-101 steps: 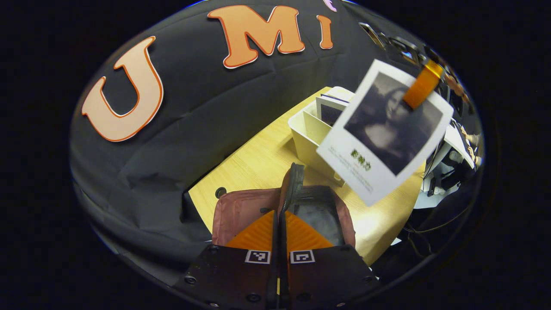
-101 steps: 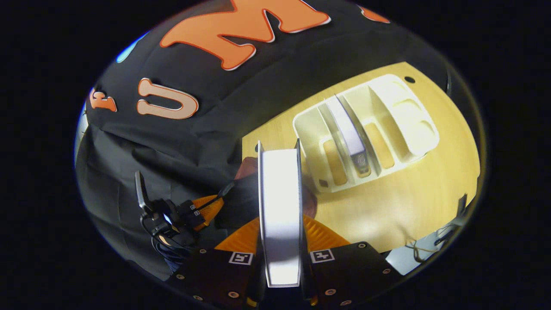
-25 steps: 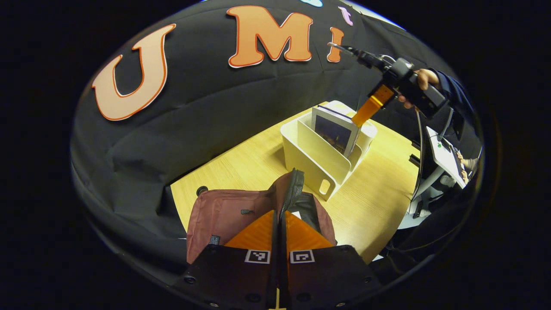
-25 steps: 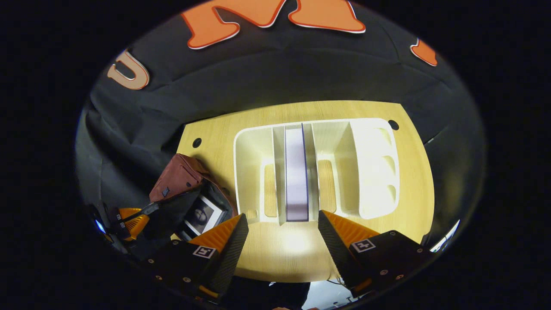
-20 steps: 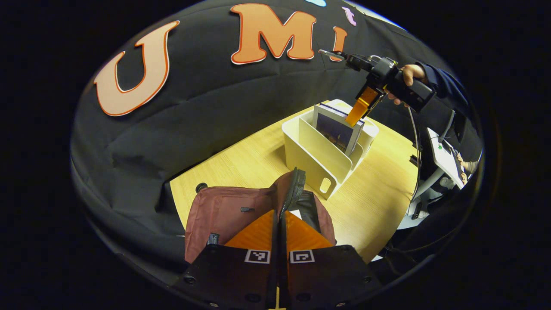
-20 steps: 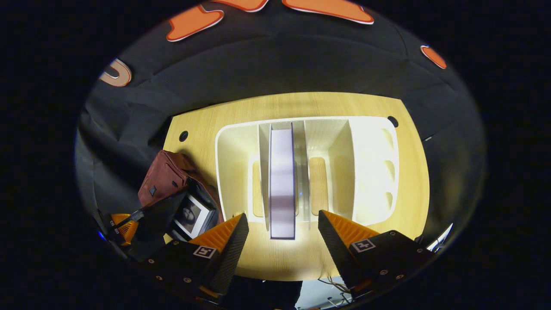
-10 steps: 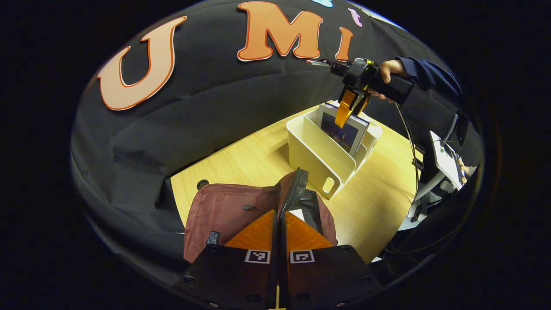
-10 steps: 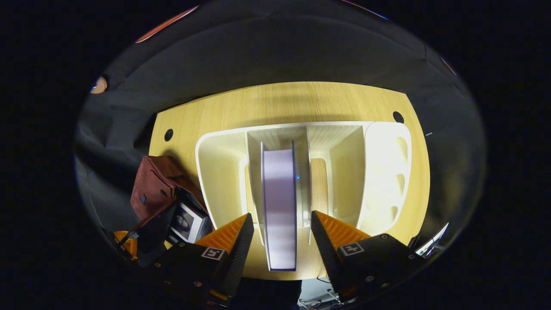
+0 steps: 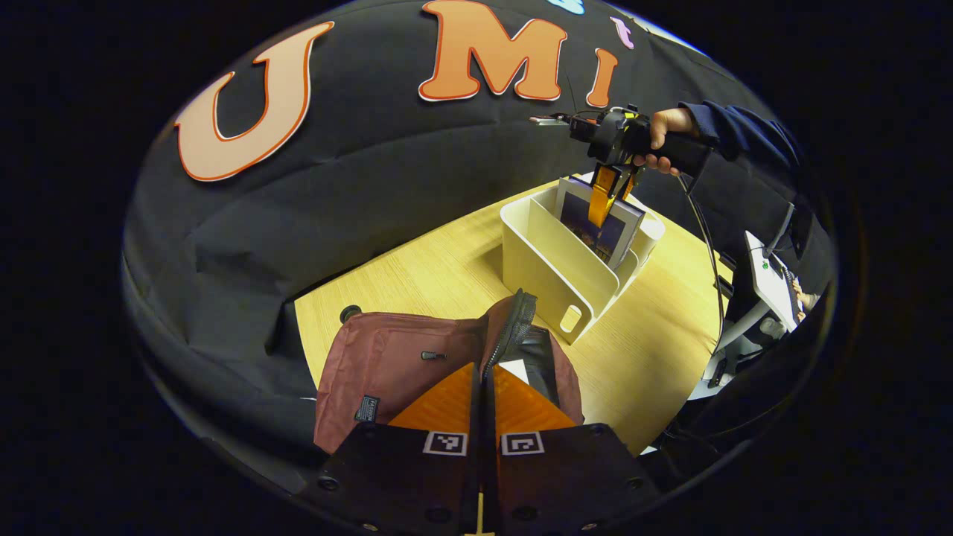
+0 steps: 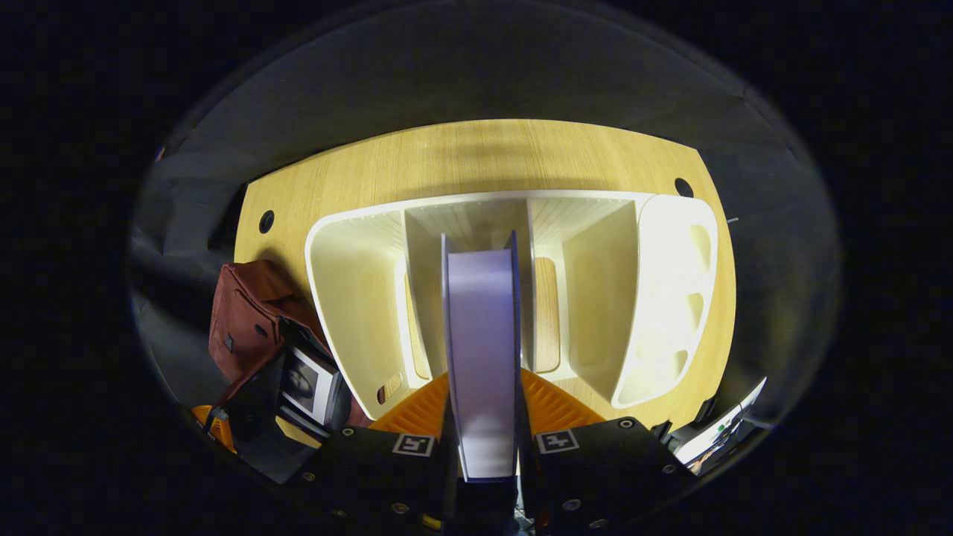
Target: Open the schoolbag, grab two books from the bookshelf and put them into the schoolbag.
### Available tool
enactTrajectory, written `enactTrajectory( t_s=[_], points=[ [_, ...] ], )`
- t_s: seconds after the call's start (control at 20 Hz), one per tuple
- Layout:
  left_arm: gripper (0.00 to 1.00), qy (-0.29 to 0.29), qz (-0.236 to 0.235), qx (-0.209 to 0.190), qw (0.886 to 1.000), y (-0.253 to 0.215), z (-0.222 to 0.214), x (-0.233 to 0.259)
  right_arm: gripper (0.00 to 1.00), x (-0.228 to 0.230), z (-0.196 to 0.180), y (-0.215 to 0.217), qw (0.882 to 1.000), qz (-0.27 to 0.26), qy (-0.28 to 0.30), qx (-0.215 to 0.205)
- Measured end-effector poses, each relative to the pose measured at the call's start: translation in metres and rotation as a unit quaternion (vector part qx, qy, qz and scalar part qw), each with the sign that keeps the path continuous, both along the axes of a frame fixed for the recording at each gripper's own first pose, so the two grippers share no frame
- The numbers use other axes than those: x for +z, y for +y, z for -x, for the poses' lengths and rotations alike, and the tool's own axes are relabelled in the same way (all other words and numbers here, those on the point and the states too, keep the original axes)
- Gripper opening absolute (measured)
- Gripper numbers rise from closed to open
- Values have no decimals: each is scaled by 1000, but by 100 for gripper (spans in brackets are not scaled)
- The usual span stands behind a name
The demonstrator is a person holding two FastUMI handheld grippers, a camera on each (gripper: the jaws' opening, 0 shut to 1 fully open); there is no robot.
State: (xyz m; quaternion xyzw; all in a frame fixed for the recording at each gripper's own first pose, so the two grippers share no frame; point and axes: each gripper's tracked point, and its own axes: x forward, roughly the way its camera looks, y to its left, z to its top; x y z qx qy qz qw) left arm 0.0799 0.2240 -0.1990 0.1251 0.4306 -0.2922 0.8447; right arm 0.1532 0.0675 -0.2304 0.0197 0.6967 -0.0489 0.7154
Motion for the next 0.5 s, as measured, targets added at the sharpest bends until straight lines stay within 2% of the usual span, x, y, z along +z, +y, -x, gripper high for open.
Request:
enactTrajectory(
  t_s=[0.1,0.3,0.5],
  points=[
    [2,-2,0,-1,1000,0,0,1,34,18,4,1,1000,-13,-11,7],
    [3,-3,1,-4,1000,-1,4,5,34,65,9,-6,998,-32,-47,-9],
    [3,-2,4,-8,1000,-2,7,4,34,112,31,-7,994,-63,-83,-26]
  ],
)
